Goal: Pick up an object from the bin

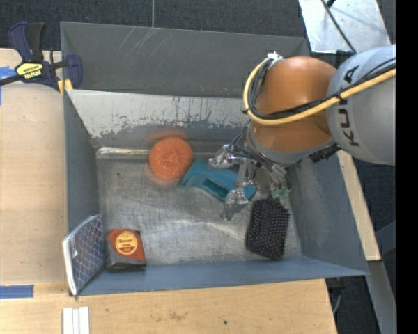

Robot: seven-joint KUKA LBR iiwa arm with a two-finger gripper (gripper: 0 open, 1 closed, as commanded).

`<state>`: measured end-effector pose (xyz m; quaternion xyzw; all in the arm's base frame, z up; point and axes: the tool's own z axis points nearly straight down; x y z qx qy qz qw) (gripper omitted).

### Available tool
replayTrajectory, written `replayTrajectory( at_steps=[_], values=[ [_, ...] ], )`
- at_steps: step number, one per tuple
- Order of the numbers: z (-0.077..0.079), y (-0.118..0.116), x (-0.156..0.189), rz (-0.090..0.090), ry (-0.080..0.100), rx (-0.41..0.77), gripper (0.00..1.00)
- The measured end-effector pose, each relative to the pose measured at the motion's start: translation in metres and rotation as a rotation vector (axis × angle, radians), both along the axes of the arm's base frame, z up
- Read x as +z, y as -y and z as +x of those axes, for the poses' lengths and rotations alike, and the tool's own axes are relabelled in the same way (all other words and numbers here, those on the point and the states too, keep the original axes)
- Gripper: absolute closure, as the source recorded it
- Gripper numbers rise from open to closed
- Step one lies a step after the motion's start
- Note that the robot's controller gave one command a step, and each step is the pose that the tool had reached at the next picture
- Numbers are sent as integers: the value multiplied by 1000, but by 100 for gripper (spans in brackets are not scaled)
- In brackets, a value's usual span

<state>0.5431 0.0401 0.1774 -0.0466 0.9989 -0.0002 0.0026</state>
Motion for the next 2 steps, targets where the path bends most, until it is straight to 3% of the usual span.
replayTrajectory(
  at_steps=[1, 2],
  values=[
    [21, -14, -59, 1, 6, 44, 0],
    [26, -16, -62, 6, 17, 41, 100]
  ],
)
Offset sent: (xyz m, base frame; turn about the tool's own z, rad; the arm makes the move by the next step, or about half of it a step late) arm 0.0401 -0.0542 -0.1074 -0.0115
